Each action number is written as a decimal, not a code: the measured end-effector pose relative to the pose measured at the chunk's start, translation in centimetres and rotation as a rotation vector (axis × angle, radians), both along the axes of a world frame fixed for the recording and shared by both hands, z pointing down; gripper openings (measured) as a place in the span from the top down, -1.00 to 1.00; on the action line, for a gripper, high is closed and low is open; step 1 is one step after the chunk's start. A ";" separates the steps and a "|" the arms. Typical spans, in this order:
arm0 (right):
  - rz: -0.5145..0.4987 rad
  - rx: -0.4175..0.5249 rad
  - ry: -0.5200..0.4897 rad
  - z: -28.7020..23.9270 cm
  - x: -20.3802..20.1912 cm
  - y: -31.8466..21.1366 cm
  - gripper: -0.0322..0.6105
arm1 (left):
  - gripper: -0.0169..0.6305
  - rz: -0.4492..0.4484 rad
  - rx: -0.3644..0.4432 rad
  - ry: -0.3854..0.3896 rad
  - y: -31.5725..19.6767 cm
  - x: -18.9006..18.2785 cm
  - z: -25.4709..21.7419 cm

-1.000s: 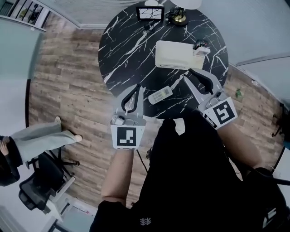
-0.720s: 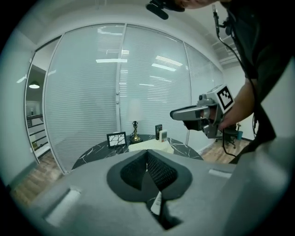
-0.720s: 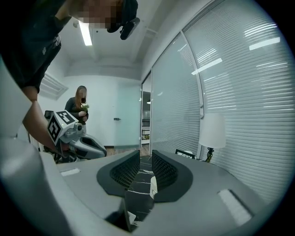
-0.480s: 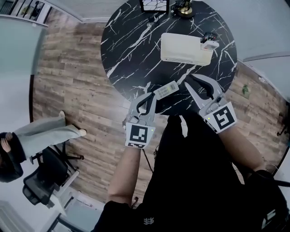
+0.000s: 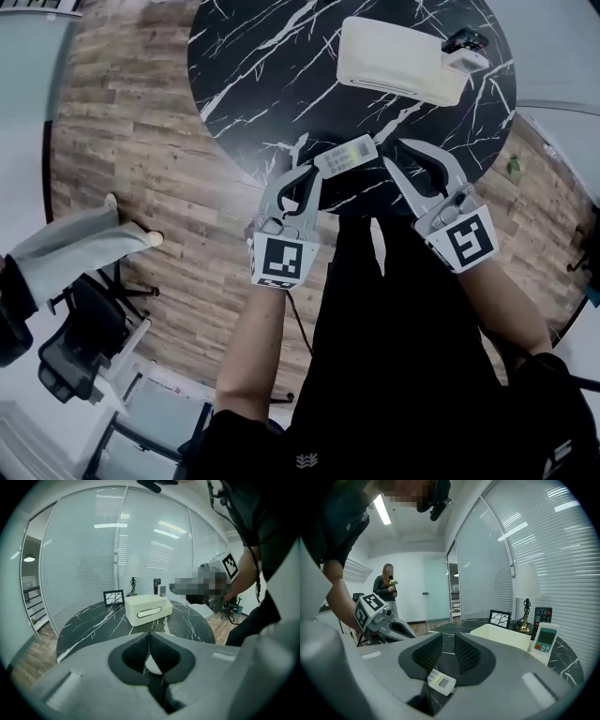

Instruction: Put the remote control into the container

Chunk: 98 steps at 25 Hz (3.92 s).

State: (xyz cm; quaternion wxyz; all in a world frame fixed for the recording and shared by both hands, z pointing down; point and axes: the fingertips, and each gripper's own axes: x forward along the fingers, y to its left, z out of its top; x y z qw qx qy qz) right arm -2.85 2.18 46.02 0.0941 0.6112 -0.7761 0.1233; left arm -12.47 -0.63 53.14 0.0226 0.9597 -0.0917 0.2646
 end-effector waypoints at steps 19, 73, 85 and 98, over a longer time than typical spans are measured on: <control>0.010 -0.088 -0.058 7.7 0.2 -0.1 0.61 | 0.14 0.202 -0.079 -0.112 2.9 0.7 7.2; 0.041 -0.190 -0.384 7.0 -1.4 1.1 0.48 | 0.13 0.143 -0.060 -0.218 1.3 4.5 4.2; 0.086 -0.166 -0.546 4.4 0.4 -0.7 0.09 | 0.13 0.135 0.002 -0.119 0.4 6.2 -2.9; 0.124 -0.046 -0.610 0.3 2.3 -3.1 0.19 | 0.13 0.148 -0.006 -0.086 0.1 6.3 -4.4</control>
